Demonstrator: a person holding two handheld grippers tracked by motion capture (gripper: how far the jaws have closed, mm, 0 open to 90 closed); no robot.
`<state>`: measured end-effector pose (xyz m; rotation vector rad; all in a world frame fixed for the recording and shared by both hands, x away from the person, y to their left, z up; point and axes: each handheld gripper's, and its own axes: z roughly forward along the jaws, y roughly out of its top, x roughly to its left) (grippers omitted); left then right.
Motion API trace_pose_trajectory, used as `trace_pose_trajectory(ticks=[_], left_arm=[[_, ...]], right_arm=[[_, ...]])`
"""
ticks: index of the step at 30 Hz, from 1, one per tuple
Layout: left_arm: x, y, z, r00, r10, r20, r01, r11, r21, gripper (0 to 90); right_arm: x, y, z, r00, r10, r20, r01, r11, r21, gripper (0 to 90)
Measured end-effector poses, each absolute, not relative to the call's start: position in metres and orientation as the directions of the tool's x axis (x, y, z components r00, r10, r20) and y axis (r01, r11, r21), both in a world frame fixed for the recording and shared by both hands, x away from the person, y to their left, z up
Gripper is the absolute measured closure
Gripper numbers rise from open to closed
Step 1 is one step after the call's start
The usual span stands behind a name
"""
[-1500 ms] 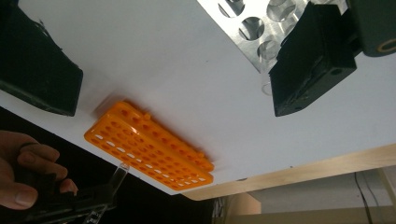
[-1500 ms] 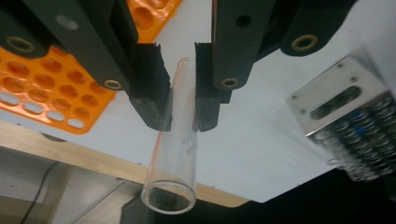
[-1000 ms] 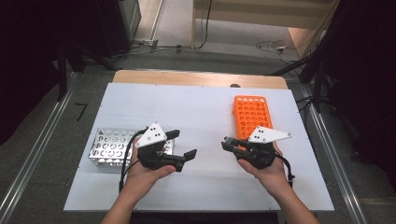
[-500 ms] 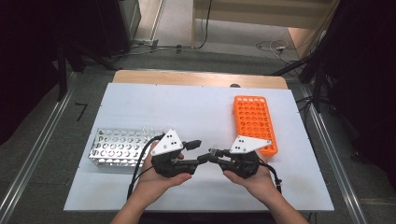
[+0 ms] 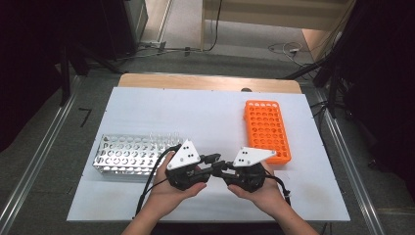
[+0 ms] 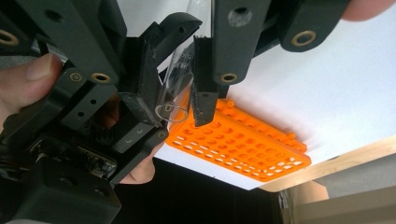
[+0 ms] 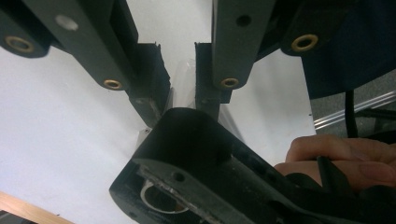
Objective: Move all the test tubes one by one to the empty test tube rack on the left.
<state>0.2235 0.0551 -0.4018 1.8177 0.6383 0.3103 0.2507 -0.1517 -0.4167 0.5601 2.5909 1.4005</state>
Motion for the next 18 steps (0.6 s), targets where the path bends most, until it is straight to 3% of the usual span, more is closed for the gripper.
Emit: trace_pose_trajectory(ticks=[13, 18], left_arm=[[0.2231, 0.0552, -0.4001, 0.806, 0.587, -0.073, 0.253, -0.230, 0.940, 76.1], [0.2243, 0.0590, -0.3985, 0.798, 0.597, -0.082, 0.254, -0.211, 0.944, 76.2]], right_arm=[[0.2520, -0.1527, -0.4159, -0.918, 0.392, 0.061, 0.263, 0.486, 0.834, 73.6], [0.2527, -0.1548, -0.4153, -0.919, 0.390, 0.057, 0.258, 0.486, 0.835, 65.1]])
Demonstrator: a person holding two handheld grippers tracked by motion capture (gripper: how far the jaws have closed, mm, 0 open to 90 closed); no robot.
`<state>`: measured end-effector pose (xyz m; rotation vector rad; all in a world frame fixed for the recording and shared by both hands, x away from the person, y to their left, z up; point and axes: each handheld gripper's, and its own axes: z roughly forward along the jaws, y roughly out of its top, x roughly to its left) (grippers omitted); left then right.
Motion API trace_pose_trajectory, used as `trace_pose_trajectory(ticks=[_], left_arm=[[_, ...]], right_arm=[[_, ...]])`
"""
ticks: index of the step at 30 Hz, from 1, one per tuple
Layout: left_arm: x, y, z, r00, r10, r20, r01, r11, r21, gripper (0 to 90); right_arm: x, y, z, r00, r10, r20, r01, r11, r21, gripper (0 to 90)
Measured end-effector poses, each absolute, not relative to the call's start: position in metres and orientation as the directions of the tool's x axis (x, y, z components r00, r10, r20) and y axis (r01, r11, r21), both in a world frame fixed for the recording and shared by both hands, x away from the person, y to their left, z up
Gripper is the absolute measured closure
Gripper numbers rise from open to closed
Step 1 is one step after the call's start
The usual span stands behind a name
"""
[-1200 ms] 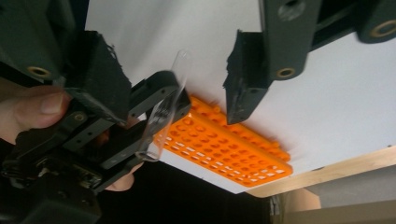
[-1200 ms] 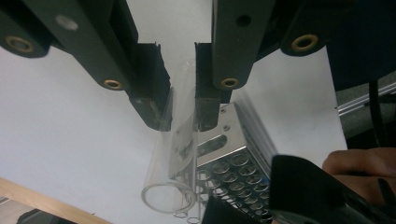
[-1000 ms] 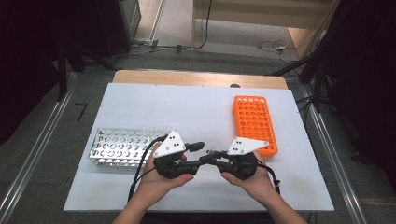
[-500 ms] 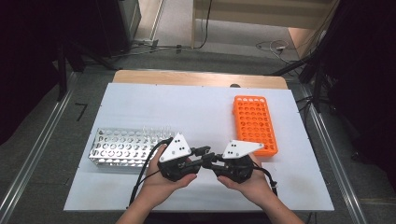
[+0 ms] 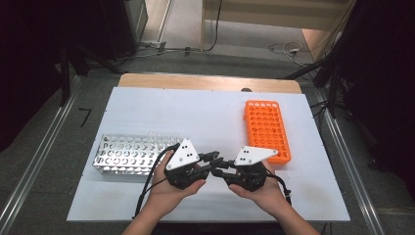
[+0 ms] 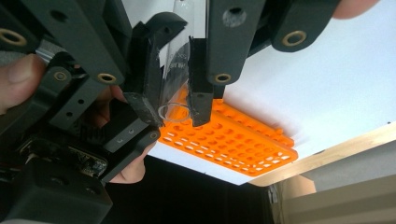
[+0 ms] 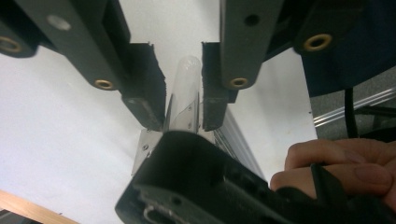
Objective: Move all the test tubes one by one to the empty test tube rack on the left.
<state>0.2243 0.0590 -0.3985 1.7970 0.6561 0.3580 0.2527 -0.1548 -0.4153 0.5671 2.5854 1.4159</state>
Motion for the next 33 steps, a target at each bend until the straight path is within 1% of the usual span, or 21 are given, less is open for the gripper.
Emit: trace_pose_trajectory(ticks=[3, 5, 10, 13, 15, 20, 22, 26, 33], left_arm=[[0.226, 0.063, -0.397, 0.787, 0.611, -0.078, 0.253, -0.205, 0.945, 76.2], [0.227, 0.067, -0.395, 0.780, 0.621, -0.079, 0.253, -0.198, 0.947, 76.2], [0.229, 0.077, -0.389, 0.763, 0.642, -0.073, 0.244, -0.181, 0.953, 76.2], [0.231, 0.085, -0.386, 0.749, 0.659, -0.072, 0.242, -0.171, 0.955, 76.2], [0.232, 0.090, -0.384, 0.739, 0.670, -0.071, 0.238, -0.161, 0.958, 76.2], [0.235, 0.103, -0.380, 0.728, 0.681, -0.075, 0.238, -0.149, 0.960, 76.2], [0.236, 0.109, -0.378, 0.717, 0.693, -0.075, 0.240, -0.144, 0.960, 76.3], [0.238, 0.121, -0.376, 0.695, 0.715, -0.078, 0.241, -0.129, 0.962, 76.3], [0.240, 0.149, -0.369, 0.638, 0.765, -0.085, 0.238, -0.091, 0.967, 76.3]], right_arm=[[0.254, -0.158, -0.414, -0.918, 0.392, 0.060, 0.257, 0.475, 0.842, 53.7], [0.255, -0.160, -0.413, -0.914, 0.400, 0.063, 0.263, 0.468, 0.844, 43.8], [0.258, -0.169, -0.411, -0.904, 0.424, 0.062, 0.274, 0.460, 0.844, 26.2], [0.260, -0.177, -0.409, -0.894, 0.444, 0.063, 0.280, 0.444, 0.851, 18.5], [0.262, -0.184, -0.409, -0.884, 0.462, 0.073, 0.295, 0.430, 0.853, 15.0], [0.268, -0.201, -0.411, -0.852, 0.518, 0.073, 0.332, 0.427, 0.841, 2.9], [0.270, -0.209, -0.411, -0.846, 0.527, 0.082, 0.340, 0.415, 0.844, 0.0], [0.274, -0.227, -0.411, -0.833, 0.541, 0.118, 0.366, 0.379, 0.850, 0.0], [0.275, -0.255, -0.410, -0.798, 0.593, 0.110, 0.376, 0.345, 0.860, 0.0]])
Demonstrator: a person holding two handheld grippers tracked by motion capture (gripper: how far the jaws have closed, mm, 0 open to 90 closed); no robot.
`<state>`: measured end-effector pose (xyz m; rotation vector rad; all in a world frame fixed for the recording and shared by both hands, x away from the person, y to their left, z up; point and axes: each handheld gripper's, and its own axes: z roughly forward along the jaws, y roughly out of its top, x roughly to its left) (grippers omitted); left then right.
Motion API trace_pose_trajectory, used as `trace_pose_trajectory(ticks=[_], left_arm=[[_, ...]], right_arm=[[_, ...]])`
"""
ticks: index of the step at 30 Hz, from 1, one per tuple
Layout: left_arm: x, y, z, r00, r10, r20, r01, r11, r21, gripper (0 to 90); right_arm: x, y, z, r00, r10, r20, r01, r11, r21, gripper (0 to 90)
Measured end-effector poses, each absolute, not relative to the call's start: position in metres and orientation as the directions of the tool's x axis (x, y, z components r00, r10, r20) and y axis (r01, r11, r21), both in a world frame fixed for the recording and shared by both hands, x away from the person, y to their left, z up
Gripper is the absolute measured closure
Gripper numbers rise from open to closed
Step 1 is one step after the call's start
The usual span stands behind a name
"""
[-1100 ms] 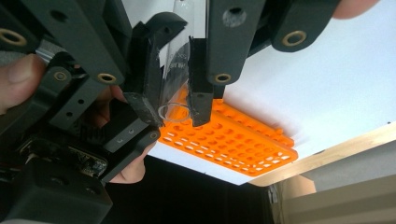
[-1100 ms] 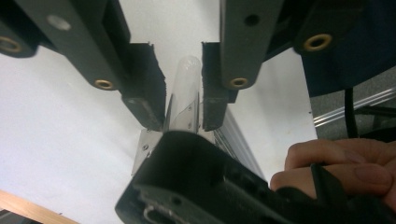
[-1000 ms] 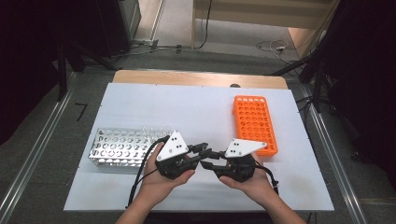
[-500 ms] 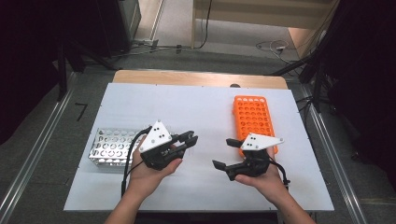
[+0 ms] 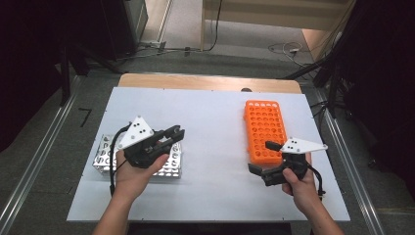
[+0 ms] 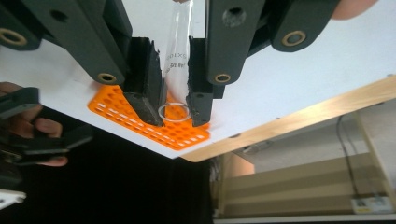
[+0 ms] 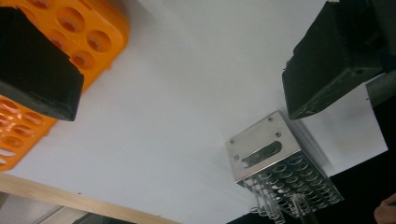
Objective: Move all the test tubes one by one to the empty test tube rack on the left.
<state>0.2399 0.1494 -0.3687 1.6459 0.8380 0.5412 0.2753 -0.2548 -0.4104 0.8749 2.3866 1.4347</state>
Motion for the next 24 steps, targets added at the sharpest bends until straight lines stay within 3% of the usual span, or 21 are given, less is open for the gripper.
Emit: trace_pose_trajectory(ticks=[24], left_arm=[[0.258, 0.218, -0.380, 0.439, 0.894, -0.085, 0.257, -0.035, 0.966, 76.3]], right_arm=[[0.276, -0.288, -0.415, -0.755, 0.649, 0.093, 0.395, 0.335, 0.856, 0.0]])
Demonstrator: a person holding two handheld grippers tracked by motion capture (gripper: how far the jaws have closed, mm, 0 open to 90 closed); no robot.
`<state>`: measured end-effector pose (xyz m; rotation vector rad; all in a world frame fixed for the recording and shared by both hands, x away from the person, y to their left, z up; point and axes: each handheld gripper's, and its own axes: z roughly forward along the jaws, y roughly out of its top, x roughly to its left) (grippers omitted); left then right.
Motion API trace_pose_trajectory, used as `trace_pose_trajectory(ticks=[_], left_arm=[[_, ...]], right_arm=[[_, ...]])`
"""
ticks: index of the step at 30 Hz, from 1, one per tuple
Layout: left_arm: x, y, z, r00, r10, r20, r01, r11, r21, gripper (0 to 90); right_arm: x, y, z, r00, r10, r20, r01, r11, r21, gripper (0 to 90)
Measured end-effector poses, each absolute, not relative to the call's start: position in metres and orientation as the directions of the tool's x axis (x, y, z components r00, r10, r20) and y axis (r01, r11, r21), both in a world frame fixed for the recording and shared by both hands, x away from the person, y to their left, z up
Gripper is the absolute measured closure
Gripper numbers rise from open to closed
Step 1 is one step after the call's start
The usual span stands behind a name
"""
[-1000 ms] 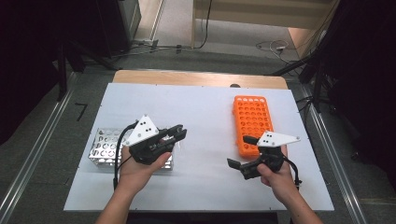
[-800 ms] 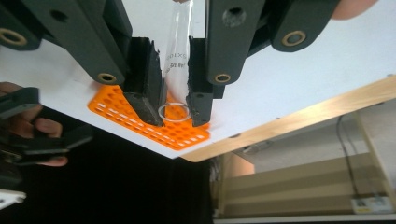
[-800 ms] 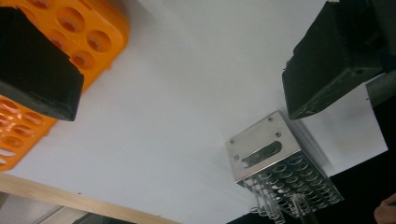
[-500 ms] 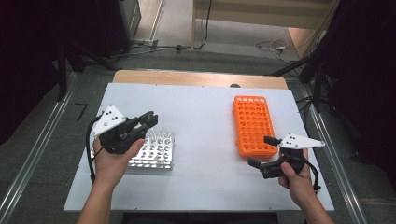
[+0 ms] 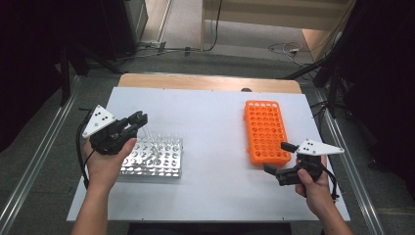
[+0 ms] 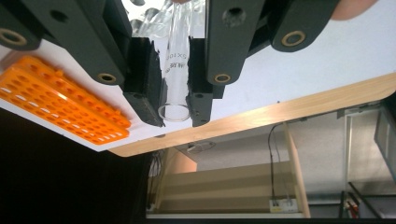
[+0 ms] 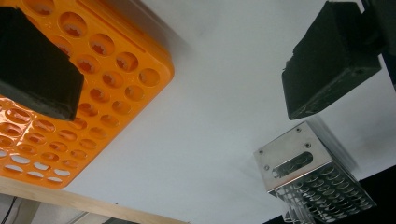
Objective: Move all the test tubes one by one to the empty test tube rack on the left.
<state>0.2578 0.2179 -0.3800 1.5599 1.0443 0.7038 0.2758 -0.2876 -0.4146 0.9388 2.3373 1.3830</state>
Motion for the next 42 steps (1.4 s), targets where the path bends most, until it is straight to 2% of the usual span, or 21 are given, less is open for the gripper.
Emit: trace_pose_trajectory(ticks=[13, 29, 42], left_arm=[[0.271, 0.227, -0.406, 0.371, 0.924, -0.091, 0.294, -0.024, 0.956, 76.3], [0.273, 0.221, -0.426, 0.379, 0.918, -0.114, 0.356, -0.030, 0.934, 76.2], [0.270, 0.220, -0.437, 0.377, 0.922, -0.092, 0.393, -0.069, 0.917, 75.9]], right_arm=[[0.277, -0.290, -0.414, -0.749, 0.655, 0.102, 0.399, 0.324, 0.858, 0.0], [0.277, -0.291, -0.414, -0.748, 0.657, 0.098, 0.396, 0.322, 0.860, 0.0], [0.277, -0.291, -0.415, -0.752, 0.653, 0.096, 0.393, 0.326, 0.860, 0.0]])
